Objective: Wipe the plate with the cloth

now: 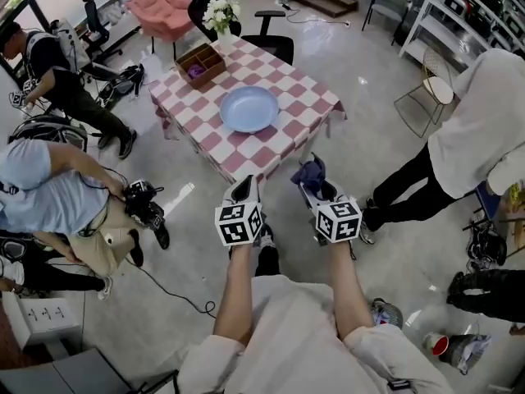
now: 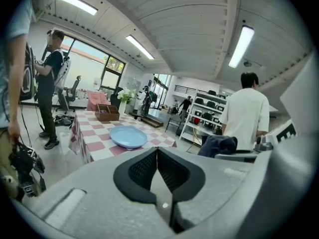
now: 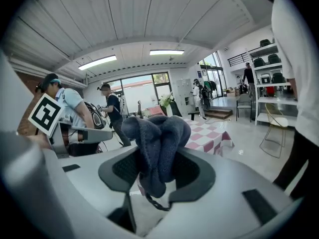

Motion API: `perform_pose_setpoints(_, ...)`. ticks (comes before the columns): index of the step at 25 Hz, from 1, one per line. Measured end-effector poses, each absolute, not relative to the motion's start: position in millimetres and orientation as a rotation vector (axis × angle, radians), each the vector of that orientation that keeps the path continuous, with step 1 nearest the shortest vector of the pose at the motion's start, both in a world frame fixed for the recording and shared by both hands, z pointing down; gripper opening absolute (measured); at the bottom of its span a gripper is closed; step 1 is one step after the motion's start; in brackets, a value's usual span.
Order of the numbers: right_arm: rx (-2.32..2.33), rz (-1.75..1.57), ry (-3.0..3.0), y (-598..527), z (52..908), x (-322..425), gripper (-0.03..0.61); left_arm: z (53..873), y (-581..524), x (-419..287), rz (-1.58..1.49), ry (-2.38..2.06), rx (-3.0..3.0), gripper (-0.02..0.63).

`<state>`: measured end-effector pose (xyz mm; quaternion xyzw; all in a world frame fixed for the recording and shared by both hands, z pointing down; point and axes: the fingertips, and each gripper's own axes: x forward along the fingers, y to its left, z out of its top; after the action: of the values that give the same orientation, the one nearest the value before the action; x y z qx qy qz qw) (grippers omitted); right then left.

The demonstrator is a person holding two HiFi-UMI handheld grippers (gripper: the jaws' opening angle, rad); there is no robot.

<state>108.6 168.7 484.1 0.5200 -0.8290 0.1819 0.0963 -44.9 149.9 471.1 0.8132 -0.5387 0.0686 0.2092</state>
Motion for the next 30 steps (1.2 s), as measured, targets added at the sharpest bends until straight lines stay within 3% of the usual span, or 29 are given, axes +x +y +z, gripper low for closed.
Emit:
perform_pose_setpoints(15,1.434,0.510,-2.448,54.4,481.4,79.7,0.179,510.8,35.2,-123.7,0.092,-1.582,2.032,0.011)
perform_pose_setpoints(30,1.343,0.486,-2.469,-61.7,500.8,45.4,0.179,533.3,-66.2,-154.6,0.173,-1.563,2.056,0.011)
